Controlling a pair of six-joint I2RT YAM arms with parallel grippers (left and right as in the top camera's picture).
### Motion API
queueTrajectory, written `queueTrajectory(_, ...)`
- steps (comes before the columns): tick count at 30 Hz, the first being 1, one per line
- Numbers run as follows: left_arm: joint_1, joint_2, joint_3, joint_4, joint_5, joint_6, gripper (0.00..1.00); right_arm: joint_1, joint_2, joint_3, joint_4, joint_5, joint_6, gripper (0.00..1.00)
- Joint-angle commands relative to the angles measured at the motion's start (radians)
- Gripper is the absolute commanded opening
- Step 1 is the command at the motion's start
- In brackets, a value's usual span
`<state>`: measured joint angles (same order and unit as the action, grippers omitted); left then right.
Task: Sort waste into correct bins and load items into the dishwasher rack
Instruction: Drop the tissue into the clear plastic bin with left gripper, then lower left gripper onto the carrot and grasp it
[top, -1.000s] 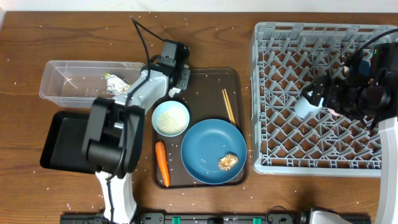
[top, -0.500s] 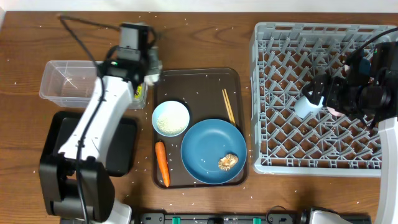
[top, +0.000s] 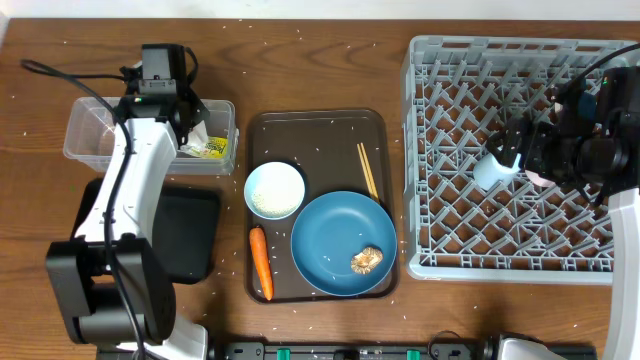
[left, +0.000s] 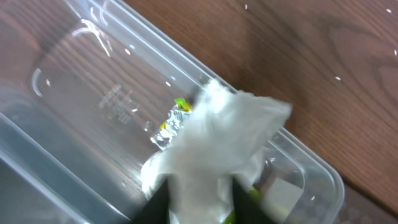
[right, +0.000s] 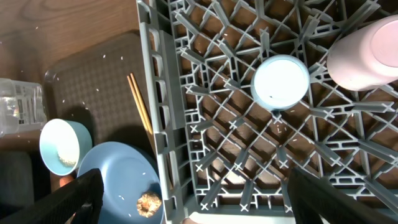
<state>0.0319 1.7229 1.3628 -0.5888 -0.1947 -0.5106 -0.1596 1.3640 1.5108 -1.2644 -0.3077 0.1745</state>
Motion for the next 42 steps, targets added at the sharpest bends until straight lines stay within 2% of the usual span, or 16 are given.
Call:
queueTrajectory(1,0.002,0.022,-0.016,0.007,-0.02,-0.009,0.61,0.011,-0.002,0.011,-0.001,-0.011,-0.004,0.88)
queueTrajectory(4,0.002,0.0,0.004,-0.01,-0.006,0.1,0.61,0.011,-0.002,0.011,-0.005,-0.011,-0.004,0.88)
queueTrajectory(8,-0.005,-0.085,0.036,-0.079,0.06,0.145,0.61,0.011,-0.003,0.011,-0.004,-0.011,-0.016,0.88)
queueTrajectory(13,-0.005,-0.261,0.037,-0.15,0.313,0.179,0.62,0.011,-0.003,0.011,-0.003,-0.011,-0.015,0.84)
queueTrajectory(15,-0.017,-0.314,0.036,-0.18,0.436,0.264,0.62,0.011,-0.003,0.011,-0.002,-0.011,-0.015,0.84)
queueTrajectory(17,-0.039,-0.351,0.036,-0.235,0.475,0.33,0.64,0.011,-0.003,0.011,0.001,-0.011,-0.015,0.84)
queueTrajectory(19,-0.068,-0.375,0.036,-0.314,0.472,0.346,0.65,0.011,-0.003,0.011,0.001,-0.011,-0.015,0.84)
queueTrajectory(24,-0.109,-0.39,0.033,-0.482,0.48,0.331,0.65,0.011,-0.003,0.011,-0.004,-0.011,-0.015,0.85)
queueTrajectory(26,-0.118,-0.384,0.018,-0.53,0.471,0.33,0.61,0.011,-0.003,0.011,-0.005,-0.011,-0.015,0.85)
queueTrajectory(31,-0.146,-0.378,-0.049,-0.561,0.472,0.314,0.6,0.011,-0.003,0.011,0.0,-0.011,-0.015,0.85)
queueTrajectory(37,-0.236,-0.378,-0.193,-0.571,0.471,0.127,0.57,0.011,-0.003,0.011,-0.008,-0.011,-0.015,0.86)
queueTrajectory(42,-0.29,-0.378,-0.408,-0.461,0.429,-0.025,0.57,0.011,-0.003,0.011,-0.008,-0.011,-0.015,0.86)
